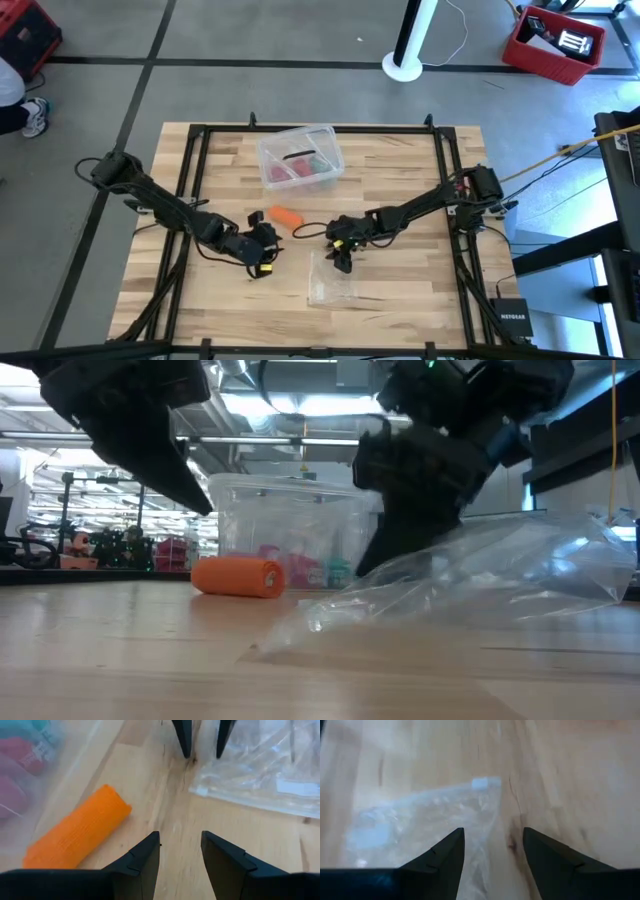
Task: Roll bandage
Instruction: Open the transparent zip bag
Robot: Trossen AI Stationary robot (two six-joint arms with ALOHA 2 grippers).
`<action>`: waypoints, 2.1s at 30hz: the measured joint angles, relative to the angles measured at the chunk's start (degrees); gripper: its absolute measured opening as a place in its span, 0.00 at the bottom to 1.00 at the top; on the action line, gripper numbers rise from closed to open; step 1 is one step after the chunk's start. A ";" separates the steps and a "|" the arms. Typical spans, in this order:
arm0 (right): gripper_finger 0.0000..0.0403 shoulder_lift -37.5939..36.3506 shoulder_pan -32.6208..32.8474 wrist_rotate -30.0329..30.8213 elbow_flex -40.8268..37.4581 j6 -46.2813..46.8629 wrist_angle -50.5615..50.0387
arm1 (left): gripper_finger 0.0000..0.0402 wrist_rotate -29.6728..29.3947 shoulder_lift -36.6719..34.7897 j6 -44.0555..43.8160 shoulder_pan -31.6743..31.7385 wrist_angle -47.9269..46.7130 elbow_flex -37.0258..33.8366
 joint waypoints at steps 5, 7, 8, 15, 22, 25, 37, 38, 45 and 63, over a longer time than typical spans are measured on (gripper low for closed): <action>0.51 2.76 0.18 -2.76 0.06 2.31 3.80 | 0.34 -0.03 0.00 -0.43 0.00 3.61 -1.15; 0.51 3.06 0.40 -1.29 0.17 1.44 3.61 | 0.34 -0.03 0.00 -0.43 0.00 3.66 -1.15; 0.50 3.07 0.49 -0.47 0.20 0.59 3.16 | 0.34 -0.13 0.00 -0.41 0.01 3.63 -1.15; 0.43 0.04 0.31 -2.96 1.79 -1.90 -1.98 | 0.34 -1.13 0.00 -0.41 0.15 3.63 -1.15; 0.39 0.07 1.98 0.07 8.80 -1.95 -6.58 | 0.34 -1.13 0.00 -1.17 0.13 3.71 -1.15; 0.38 2.40 3.83 4.37 9.14 -2.03 -7.24 | 0.34 -1.15 0.02 -2.02 0.12 3.57 -1.15; 0.26 7.92 6.16 13.98 9.35 -3.68 -9.99 | 0.34 -1.20 0.02 -1.18 0.15 6.21 -1.15; 0.21 7.92 6.14 14.29 9.31 -3.91 -10.00 | 0.34 -1.20 0.02 -1.18 0.15 6.47 -1.15; 0.03 6.51 7.04 20.29 9.18 -8.40 -10.95 | 0.34 -1.99 0.02 -0.31 0.80 7.18 -1.15; 0.01 -6.55 13.09 52.84 8.09 -15.18 -19.66 | 0.34 -1.89 0.04 5.34 6.43 30.38 -1.01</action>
